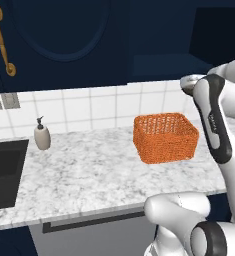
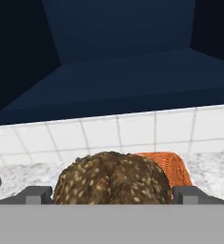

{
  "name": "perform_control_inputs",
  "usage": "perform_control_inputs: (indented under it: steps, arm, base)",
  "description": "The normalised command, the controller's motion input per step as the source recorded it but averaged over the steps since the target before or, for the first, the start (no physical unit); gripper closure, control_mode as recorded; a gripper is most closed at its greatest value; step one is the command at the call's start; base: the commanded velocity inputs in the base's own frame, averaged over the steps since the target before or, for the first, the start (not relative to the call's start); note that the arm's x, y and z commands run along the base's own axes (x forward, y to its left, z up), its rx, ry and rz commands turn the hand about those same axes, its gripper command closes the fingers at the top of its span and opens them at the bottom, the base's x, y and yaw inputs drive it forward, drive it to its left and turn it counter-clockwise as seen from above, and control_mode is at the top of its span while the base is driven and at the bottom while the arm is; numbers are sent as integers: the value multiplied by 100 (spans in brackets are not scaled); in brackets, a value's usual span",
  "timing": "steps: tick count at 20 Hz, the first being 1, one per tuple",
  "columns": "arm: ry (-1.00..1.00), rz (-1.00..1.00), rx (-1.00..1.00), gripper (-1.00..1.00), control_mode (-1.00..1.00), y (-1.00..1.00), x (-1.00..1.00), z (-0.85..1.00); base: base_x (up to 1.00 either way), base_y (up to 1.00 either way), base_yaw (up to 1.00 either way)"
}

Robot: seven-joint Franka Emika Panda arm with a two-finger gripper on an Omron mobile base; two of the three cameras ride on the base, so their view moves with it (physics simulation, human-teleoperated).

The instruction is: Open the cabinet, pick up the bread from the cabinet and place it in the basket. Then move the basket to the dining counter.

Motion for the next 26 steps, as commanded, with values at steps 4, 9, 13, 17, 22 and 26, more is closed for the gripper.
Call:
perform_control_inputs:
  steps: [4, 9, 13, 17, 22, 26]
  arm:
    - [29, -11, 0, 100, -100, 14, -70, -73]
    - [17, -5, 0, 100, -100, 5, -31, -78]
    - [2, -1, 0, 100, -100, 0, 0, -81]
    - [0, -6, 0, 100, -100, 0, 40, -60]
    - [-3, -5, 0, 100, -100, 2, 44, -22]
    - [-6, -3, 0, 100, -100, 0, 44, -1]
  base:
    - [0, 0, 0]
    - [0, 0, 0]
    - [0, 0, 0]
    - [0, 0, 0]
    - [0, 0, 0]
    - [0, 0, 0]
